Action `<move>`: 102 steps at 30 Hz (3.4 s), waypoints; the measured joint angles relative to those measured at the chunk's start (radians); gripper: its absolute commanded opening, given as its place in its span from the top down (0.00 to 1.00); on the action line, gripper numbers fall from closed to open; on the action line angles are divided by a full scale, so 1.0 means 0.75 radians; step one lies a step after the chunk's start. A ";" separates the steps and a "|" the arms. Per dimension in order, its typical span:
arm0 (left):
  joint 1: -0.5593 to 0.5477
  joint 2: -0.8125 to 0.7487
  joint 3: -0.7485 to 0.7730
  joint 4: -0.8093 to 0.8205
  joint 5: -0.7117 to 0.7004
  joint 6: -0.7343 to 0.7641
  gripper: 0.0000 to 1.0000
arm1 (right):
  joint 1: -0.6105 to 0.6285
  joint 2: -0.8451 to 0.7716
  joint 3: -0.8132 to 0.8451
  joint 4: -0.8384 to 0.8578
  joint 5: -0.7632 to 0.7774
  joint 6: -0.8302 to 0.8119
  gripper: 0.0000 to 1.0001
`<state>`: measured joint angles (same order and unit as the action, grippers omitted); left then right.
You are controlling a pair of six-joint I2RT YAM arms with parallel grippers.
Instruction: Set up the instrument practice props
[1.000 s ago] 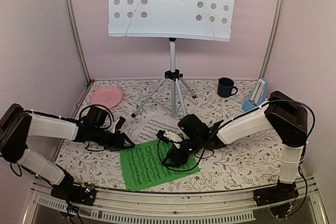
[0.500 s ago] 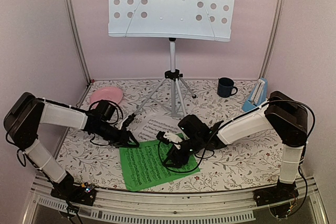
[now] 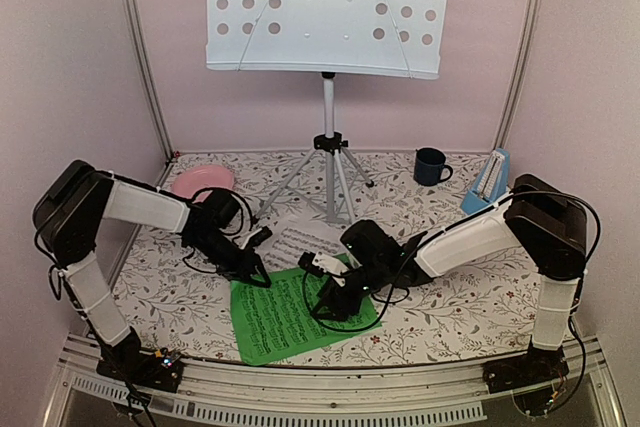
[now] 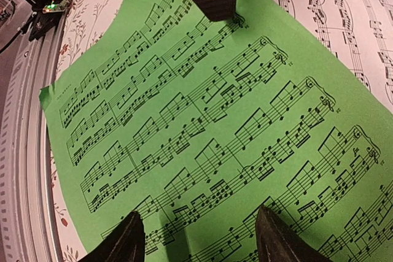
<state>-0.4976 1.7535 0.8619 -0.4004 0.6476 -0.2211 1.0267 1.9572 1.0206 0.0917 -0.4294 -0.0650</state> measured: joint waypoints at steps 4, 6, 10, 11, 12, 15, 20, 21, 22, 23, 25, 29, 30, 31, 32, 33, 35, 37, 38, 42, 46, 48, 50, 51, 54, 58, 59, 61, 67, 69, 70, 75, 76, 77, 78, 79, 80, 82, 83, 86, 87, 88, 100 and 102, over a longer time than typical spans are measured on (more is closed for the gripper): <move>-0.055 0.057 0.077 -0.022 0.012 0.031 0.75 | 0.001 -0.001 -0.004 0.005 0.000 -0.010 0.37; -0.073 0.086 0.112 -0.021 0.015 0.042 0.85 | 0.001 -0.003 -0.009 0.009 -0.001 -0.012 0.38; -0.087 0.138 0.161 -0.016 0.004 0.063 1.00 | 0.001 -0.005 -0.009 0.006 0.000 -0.021 0.38; -0.087 0.138 0.160 -0.017 -0.006 0.068 1.00 | 0.001 -0.007 -0.010 0.002 0.001 -0.023 0.38; -0.087 0.134 0.160 -0.016 -0.013 0.072 1.00 | 0.002 -0.011 -0.011 -0.003 0.001 -0.024 0.37; -0.087 0.081 0.126 -0.007 -0.048 0.072 1.00 | 0.003 -0.041 -0.031 -0.027 0.002 -0.025 0.33; -0.079 -0.226 -0.028 0.004 -0.105 0.064 1.00 | 0.018 -0.178 -0.080 -0.030 0.002 -0.001 0.29; -0.078 -0.289 -0.049 0.009 -0.113 0.061 1.00 | 0.023 -0.216 -0.083 -0.026 0.002 0.008 0.28; -0.077 -0.378 -0.079 0.025 -0.130 0.055 1.00 | 0.028 -0.259 -0.087 -0.016 0.004 0.015 0.28; -0.077 -0.461 -0.104 0.038 -0.144 0.051 1.00 | 0.033 -0.299 -0.091 -0.005 0.005 0.026 0.27; -0.077 -0.618 -0.147 0.065 -0.170 0.046 1.00 | 0.036 -0.378 -0.101 0.033 0.012 0.046 0.25; -0.075 -0.952 -0.217 0.124 -0.218 0.046 1.00 | 0.039 -0.540 -0.153 0.133 0.048 0.116 0.19; -0.074 -1.040 -0.233 0.149 -0.229 0.049 1.00 | 0.039 -0.578 -0.175 0.160 0.058 0.134 0.16; -0.074 -1.133 -0.250 0.169 -0.243 0.050 1.00 | 0.039 -0.605 -0.195 0.182 0.068 0.149 0.14; -0.074 -1.228 -0.266 0.187 -0.253 0.052 1.00 | 0.039 -0.637 -0.220 0.208 0.077 0.166 0.12; -0.073 -1.318 -0.277 0.210 -0.258 0.054 1.00 | 0.039 -0.665 -0.248 0.242 0.085 0.184 0.10; -0.073 -1.461 -0.287 0.264 -0.254 0.057 1.00 | 0.039 -0.712 -0.306 0.307 0.106 0.215 0.08; -0.073 -1.571 -0.291 0.330 -0.238 0.061 1.00 | 0.039 -0.740 -0.359 0.373 0.122 0.243 0.06; -0.073 -1.613 -0.291 0.368 -0.223 0.061 1.00 | 0.039 -0.743 -0.376 0.400 0.131 0.253 0.06; -0.073 -1.669 -0.291 0.482 -0.135 0.058 1.00 | 0.039 -0.744 -0.441 0.545 0.160 0.304 0.01; -0.073 -1.645 -0.293 0.595 -0.009 0.023 1.00 | 0.039 -0.747 -0.516 0.751 0.170 0.351 0.00; -0.076 -1.631 -0.294 0.650 0.038 0.006 1.00 | 0.039 -0.737 -0.517 0.841 0.160 0.371 0.00; -0.080 -1.618 -0.294 0.710 0.083 -0.013 1.00 | 0.039 -0.710 -0.507 0.947 0.130 0.394 0.00; -0.081 -1.611 -0.294 0.739 0.105 -0.021 1.00 | 0.039 -0.688 -0.493 0.989 0.111 0.410 0.00; -0.088 -1.586 -0.288 0.802 0.162 -0.036 1.00 | 0.038 -0.621 -0.447 1.099 0.042 0.461 0.00; -0.104 -1.545 -0.264 0.857 0.223 -0.048 1.00 | 0.031 -0.548 -0.395 1.242 -0.054 0.564 0.02; -0.107 -1.541 -0.262 0.869 0.233 -0.050 1.00 | 0.027 -0.535 -0.384 1.273 -0.075 0.585 0.03; -0.114 -1.535 -0.259 0.903 0.253 -0.057 1.00 | 0.023 -0.502 -0.357 1.334 -0.109 0.634 0.04; -0.135 -1.505 -0.258 0.998 0.283 -0.080 1.00 | 0.017 -0.418 -0.266 1.457 -0.175 0.742 0.15; -0.138 -1.492 -0.259 1.021 0.280 -0.085 1.00 | 0.017 -0.407 -0.249 1.481 -0.186 0.764 0.27; -0.140 -1.489 -0.259 1.034 0.277 -0.089 1.00 | 0.017 -0.406 -0.242 1.490 -0.193 0.772 0.35; -0.151 -1.481 -0.298 1.118 0.200 -0.129 1.00 | 0.017 -0.406 -0.207 1.536 -0.198 0.800 0.77; -0.152 -1.481 -0.312 1.139 0.168 -0.139 1.00 | 0.016 -0.408 -0.208 1.540 -0.188 0.807 0.85; -0.154 -1.482 -0.329 1.158 0.134 -0.149 1.00 | 0.015 -0.412 -0.210 1.544 -0.170 0.816 0.92; -0.156 -1.483 -0.349 1.180 0.098 -0.164 1.00 | 0.013 -0.418 -0.214 1.544 -0.150 0.818 0.97; -0.158 -1.483 -0.372 1.201 0.062 -0.179 1.00 | 0.011 -0.430 -0.221 1.542 -0.124 0.819 1.00; -0.160 -1.482 -0.395 1.225 0.030 -0.199 0.99 | 0.008 -0.447 -0.229 1.534 -0.099 0.812 1.00; -0.173 -1.476 -0.441 1.272 -0.031 -0.233 0.90 | 0.003 -0.498 -0.244 1.496 -0.043 0.813 1.00; -0.186 -1.467 -0.461 1.293 -0.059 -0.252 0.81 | 0.004 -0.525 -0.244 1.475 -0.020 0.805 1.00; -0.209 -1.429 -0.478 1.320 -0.142 -0.284 0.66 | -0.006 -0.609 -0.240 1.402 0.061 0.773 1.00; -0.212 -1.422 -0.475 1.309 -0.170 -0.286 0.60 | -0.012 -0.646 -0.228 1.348 0.092 0.755 1.00; -0.215 -1.420 -0.468 1.290 -0.195 -0.267 0.55 | -0.016 -0.667 -0.213 1.308 0.112 0.741 1.00; -0.221 -1.296 0.112 0.709 -0.716 0.100 0.49 | -0.082 -0.839 0.413 0.166 0.458 0.350 1.00; -0.222 -1.223 0.197 0.661 -0.759 0.147 0.49 | -0.116 -0.840 0.519 0.019 0.496 0.315 1.00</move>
<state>-0.6640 0.8364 1.0096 0.0952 0.0780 -0.1108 0.9394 1.3273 1.4097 0.1059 -0.0574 0.1711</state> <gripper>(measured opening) 0.511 0.013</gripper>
